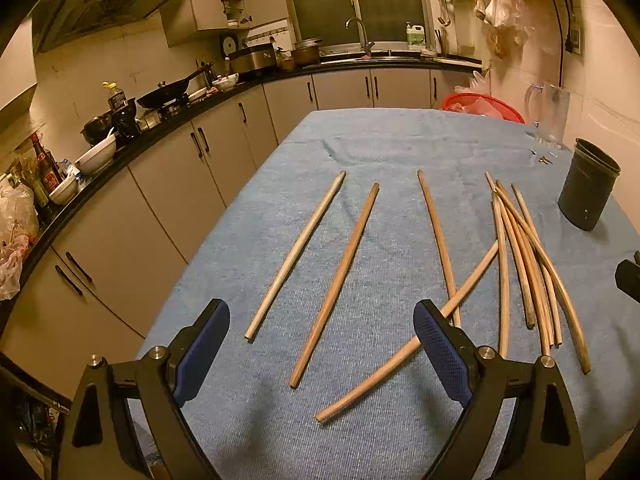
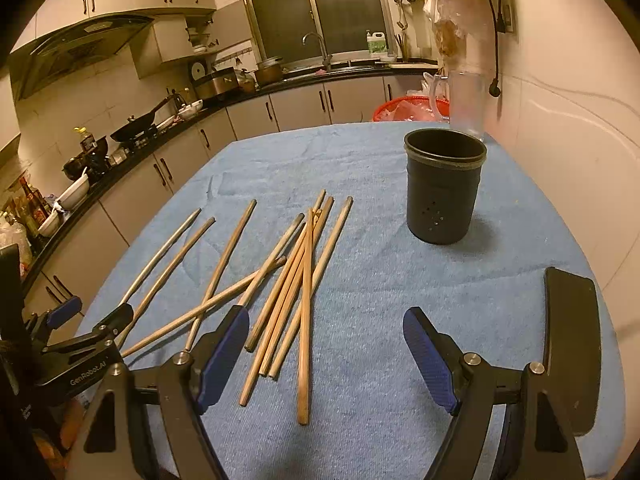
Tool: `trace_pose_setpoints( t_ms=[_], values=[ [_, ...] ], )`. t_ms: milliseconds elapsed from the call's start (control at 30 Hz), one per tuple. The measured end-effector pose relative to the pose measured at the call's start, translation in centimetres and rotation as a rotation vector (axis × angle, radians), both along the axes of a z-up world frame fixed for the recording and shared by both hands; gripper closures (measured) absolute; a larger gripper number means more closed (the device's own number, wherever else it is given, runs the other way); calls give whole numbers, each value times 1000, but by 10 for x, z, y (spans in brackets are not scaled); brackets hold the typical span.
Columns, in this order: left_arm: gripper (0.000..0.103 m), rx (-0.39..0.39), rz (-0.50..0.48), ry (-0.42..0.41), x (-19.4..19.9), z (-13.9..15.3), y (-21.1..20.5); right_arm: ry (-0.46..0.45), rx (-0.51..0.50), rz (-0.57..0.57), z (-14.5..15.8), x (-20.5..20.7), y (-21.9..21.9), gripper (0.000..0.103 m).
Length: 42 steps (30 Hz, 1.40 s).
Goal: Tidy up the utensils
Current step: 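Move both tools toward the scattered wooden chopsticks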
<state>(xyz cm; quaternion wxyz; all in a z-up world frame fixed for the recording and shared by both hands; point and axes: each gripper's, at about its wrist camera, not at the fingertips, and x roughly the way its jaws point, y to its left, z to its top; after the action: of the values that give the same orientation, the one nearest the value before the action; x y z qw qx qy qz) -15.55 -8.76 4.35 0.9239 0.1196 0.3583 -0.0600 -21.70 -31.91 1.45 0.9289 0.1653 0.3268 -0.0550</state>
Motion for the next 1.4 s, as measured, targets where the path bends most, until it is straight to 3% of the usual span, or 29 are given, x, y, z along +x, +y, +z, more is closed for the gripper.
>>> trace_pose_setpoints(
  t_ms=[1000,1167,1400],
  values=[
    [10,19,4,20,0,-16,11,26,75,21,-8,-7,3,21],
    [10,16,24,-2,3,-10,19,-12,59,23,-7,-5,2,29],
    [10,18,38,4,10,-5,29,13,47,36,-7,-3,3,30]
  ],
)
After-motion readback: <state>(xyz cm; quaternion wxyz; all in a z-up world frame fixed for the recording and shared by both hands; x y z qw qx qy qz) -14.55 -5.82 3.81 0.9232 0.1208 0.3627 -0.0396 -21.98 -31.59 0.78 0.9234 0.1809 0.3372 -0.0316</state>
